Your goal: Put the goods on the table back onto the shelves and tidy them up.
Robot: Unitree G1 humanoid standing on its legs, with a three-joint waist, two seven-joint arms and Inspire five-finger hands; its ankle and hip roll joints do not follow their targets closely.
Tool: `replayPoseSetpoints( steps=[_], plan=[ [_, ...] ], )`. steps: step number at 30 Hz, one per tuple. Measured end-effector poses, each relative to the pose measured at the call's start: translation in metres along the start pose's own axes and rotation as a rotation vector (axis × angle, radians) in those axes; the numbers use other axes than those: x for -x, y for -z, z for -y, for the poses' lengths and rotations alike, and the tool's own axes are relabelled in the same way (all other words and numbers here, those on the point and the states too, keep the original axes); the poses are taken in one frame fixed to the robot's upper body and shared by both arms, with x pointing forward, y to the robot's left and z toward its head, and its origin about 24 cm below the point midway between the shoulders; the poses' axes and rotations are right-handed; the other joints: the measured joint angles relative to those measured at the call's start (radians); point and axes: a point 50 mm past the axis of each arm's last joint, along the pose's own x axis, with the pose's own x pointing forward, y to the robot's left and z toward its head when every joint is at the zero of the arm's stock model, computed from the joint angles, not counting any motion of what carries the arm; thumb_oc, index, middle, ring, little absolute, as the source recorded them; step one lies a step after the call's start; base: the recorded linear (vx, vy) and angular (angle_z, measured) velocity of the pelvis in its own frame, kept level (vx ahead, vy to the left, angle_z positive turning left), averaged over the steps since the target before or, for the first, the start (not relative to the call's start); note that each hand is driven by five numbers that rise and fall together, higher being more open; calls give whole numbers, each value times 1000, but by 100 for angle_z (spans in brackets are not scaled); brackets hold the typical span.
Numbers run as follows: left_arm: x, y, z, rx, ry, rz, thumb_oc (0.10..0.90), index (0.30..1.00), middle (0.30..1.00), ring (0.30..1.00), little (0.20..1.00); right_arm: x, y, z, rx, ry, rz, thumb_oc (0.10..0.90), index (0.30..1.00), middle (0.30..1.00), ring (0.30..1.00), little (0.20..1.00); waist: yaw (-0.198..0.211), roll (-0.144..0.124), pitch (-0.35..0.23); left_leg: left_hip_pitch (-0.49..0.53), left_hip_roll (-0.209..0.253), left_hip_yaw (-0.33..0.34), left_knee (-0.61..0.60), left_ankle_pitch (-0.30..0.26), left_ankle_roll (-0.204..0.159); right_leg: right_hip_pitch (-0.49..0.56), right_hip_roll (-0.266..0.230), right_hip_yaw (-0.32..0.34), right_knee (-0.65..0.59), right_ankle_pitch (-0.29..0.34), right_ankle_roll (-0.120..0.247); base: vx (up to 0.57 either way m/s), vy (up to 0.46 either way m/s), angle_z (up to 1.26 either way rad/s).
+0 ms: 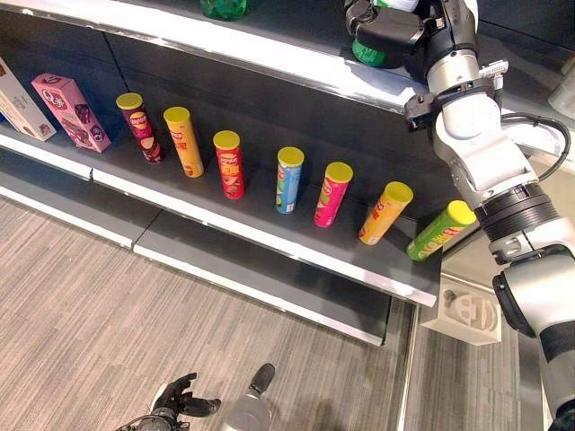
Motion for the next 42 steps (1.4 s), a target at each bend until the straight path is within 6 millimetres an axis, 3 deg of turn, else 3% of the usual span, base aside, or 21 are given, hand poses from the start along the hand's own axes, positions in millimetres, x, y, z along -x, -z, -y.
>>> replayPoseSetpoints(
  steps=[18, 23, 24, 28, 30, 34, 37, 38, 39, 40, 42],
  plan=[
    [0, 1, -1, -2, -3, -6, 800, 900, 900, 900, 900, -1, -4, -11, -12, -21, 13, 800, 900, 900, 900, 900, -2, -8, 2, 8, 4, 0, 1, -1, -2, 9, 3, 0, 0, 0, 0, 0, 0, 0],
    [1, 3, -1, -3, -7, -12, 800, 900, 900, 900, 900, 0, -16, -11, 50, -15, 74, 800, 900, 900, 900, 900, -15, -8, 2, 10, 4, 3, 0, 0, -1, 8, -3, 2, 0, 0, 0, 0, 0, 0],
    [1, 3, -2, -3, -7, -12, 800, 900, 900, 900, 900, 0, -21, -9, 68, -10, 102, 800, 900, 900, 900, 900, -19, -8, 2, 10, 3, 3, -1, -1, -1, 8, -3, 2, 0, 0, 0, 0, 0, 0],
    [1, 4, -2, -5, -11, -18, 800, 900, 900, 900, 900, 15, -95, 21, 129, 97, 451, 800, 900, 900, 900, 900, -57, -8, 2, 29, 3, 21, -2, 1, 2, 15, -5, 17, 0, 1, 0, -56, 4, -13],
    [2, 9, -6, 1, -28, -31, 800, 900, 900, 900, 900, 48, -131, 30, 84, 108, 672, 800, 900, 900, 900, 900, -94, -9, 2, 59, 10, 62, -15, 0, 1, 16, -16, 58, 0, 5, 1, -84, -7, -51],
    [5, 16, -12, -7, -48, -48, 800, 900, 900, 900, 900, 80, -151, 14, 23, -28, 837, 800, 900, 900, 900, 900, -155, -8, -1, 96, 30, 114, -16, -7, -1, 20, -6, 115, 0, 11, -4, -45, -16, -44],
    [5, 15, -9, -8, -35, -45, 800, 900, 900, 900, 900, 106, -149, -3, -28, -199, 890, 800, 900, 900, 900, 900, -201, -7, -8, 114, 50, 149, -16, -13, -5, 13, 0, 150, 0, 15, -9, -54, -8, -45],
    [5, 17, -5, -8, -25, -52, 800, 900, 900, 900, 900, 125, -135, -17, -134, -327, 853, 800, 900, 900, 900, 900, -231, -2, -19, 127, 60, 182, -16, -19, 3, -3, 4, 192, 0, 18, -13, -57, 3, -77],
    [8, 28, 3, -10, -9, -89, 800, 900, 900, 900, 900, 151, -104, -36, -275, -453, 712, 800, 900, 900, 900, 900, -265, 2, -51, 139, 63, 219, -17, -23, 8, -12, 0, 225, 0, 22, -14, -53, 5, -96],
    [10, 32, 11, 6, 8, -98, 800, 900, 900, 900, 900, 165, -84, -46, -336, -517, 600, 800, 900, 900, 900, 900, -302, 11, -73, 145, 64, 246, -16, -23, 12, -25, -4, 253, 0, 30, -14, -59, 1, -79],
    [12, 36, 19, 17, 27, -102, 800, 900, 900, 900, 900, 179, -53, -54, -409, -554, 423, 800, 900, 900, 900, 900, -326, 35, -86, 155, 69, 288, -17, -28, 17, -36, -5, 293, 0, 43, -11, -31, 0, -68]
  ],
)
